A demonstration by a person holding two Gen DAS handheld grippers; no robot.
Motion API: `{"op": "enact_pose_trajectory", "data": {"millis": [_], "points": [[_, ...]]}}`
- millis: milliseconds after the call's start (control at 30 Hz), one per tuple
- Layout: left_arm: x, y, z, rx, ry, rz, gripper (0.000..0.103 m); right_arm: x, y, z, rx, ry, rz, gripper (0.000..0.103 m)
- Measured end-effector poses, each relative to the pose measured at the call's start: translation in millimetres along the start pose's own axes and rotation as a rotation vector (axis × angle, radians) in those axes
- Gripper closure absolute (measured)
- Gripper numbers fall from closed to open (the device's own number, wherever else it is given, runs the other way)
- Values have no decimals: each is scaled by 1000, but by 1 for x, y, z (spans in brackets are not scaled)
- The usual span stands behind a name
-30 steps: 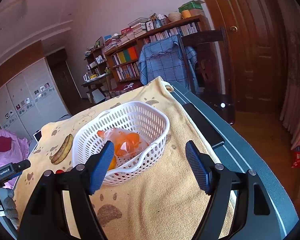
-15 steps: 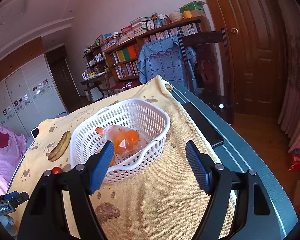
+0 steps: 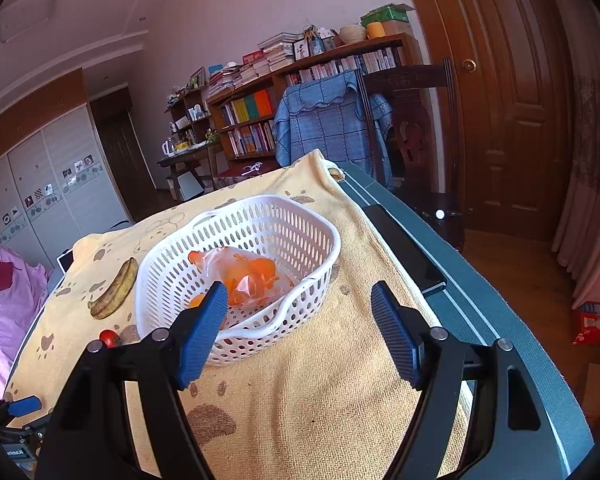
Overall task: Organize fruits
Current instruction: 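Lower the left gripper onto a large orange and grasp it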
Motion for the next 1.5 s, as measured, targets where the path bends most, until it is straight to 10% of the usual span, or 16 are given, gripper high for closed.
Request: {"op": "enact_pose_trajectory", "data": {"millis": [500,933,1500], "points": [[-35,63,24,-170,-40,-122,10,1,1,0,-3,2,-1,28],[-29,25,-9,-33,-73,-55,10,7,9,1,-6,10,-11,28],[-10,-6,31,43,39,4,53,9,11,2,-9,12,-27,28]]}}
Point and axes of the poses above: each gripper's, at about its wrist camera, not at the fingertips, and z roughly the way its jaws point, y to its left, x to its underside, the point moved 7 cm from there along z, roughly the way its jaws point, and after that the axes turned 10 degrees about -y, right-handed, at the moved point
